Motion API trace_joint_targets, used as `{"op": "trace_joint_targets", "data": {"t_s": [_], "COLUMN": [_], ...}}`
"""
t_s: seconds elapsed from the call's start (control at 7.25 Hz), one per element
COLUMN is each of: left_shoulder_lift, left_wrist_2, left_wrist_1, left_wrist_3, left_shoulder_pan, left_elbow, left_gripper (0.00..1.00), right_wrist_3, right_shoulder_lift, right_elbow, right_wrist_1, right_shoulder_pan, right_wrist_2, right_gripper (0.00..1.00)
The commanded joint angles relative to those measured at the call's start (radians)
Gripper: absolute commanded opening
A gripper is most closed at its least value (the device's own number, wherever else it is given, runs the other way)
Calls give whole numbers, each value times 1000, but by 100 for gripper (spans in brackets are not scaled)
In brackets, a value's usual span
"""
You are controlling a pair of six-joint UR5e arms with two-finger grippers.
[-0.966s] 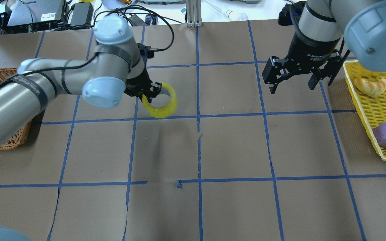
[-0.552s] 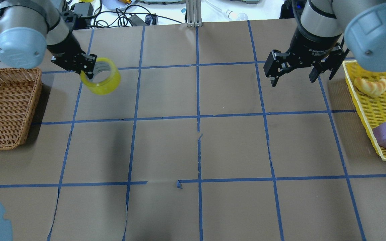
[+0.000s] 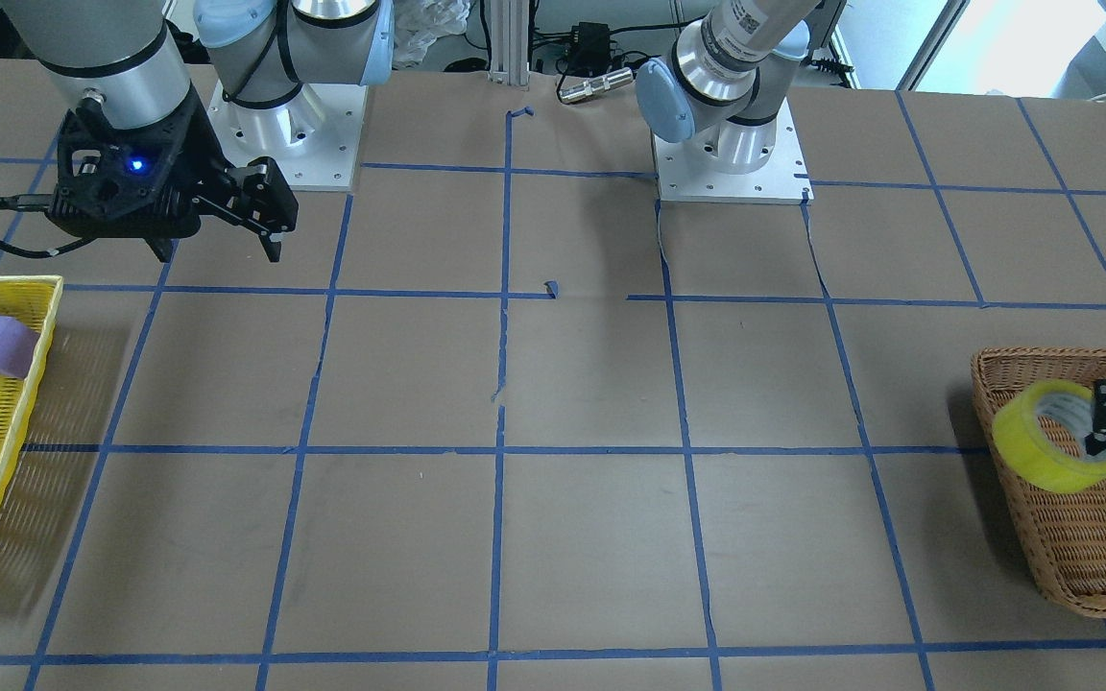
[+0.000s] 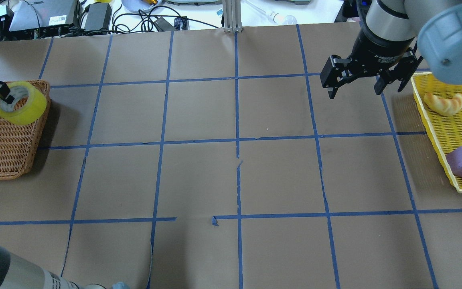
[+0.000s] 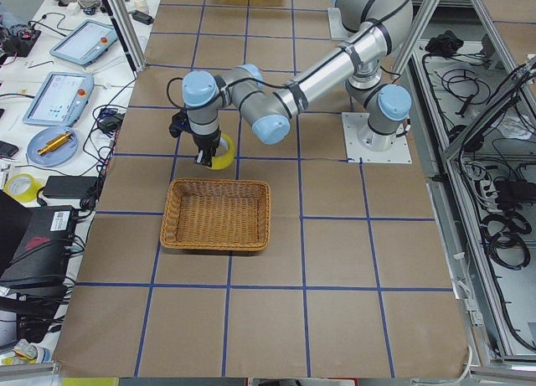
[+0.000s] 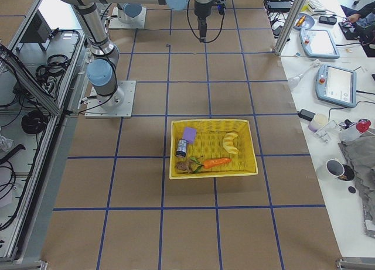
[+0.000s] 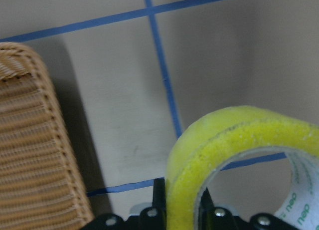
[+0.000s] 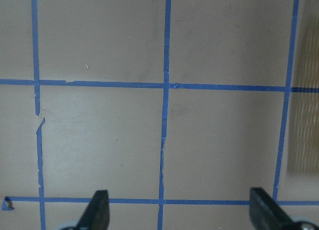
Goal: Transfer tape with both arms
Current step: 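Carry the tape roll with the left gripper over the wicker basket, then lower the tape roll into the basket and open the left gripper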
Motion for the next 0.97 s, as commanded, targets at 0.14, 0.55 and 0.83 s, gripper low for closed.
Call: {"op": "trace_joint_targets", "data": {"t_s": [0.14,0.55,0.83], "left_shoulder_lift": [-163,-212,-213], "left_wrist_2": [-6,-12,-53], "left_wrist_1": [114,127,125], "left_wrist_3": [132,148,146], "left_shoulder_pan": [100,106,106], "left_elbow": [66,52,52], "left_gripper": [0,0,100], "right_wrist_3": [-1,-2,-2], "right_shoulder_lift": [-2,0,0], "right_elbow": [3,4,6], "right_wrist_1": [1,5,1], "right_shoulder_pan": [-4,-2,-4], "right_wrist_2": [-2,-63,-63], "right_gripper": [100,100,100]}}
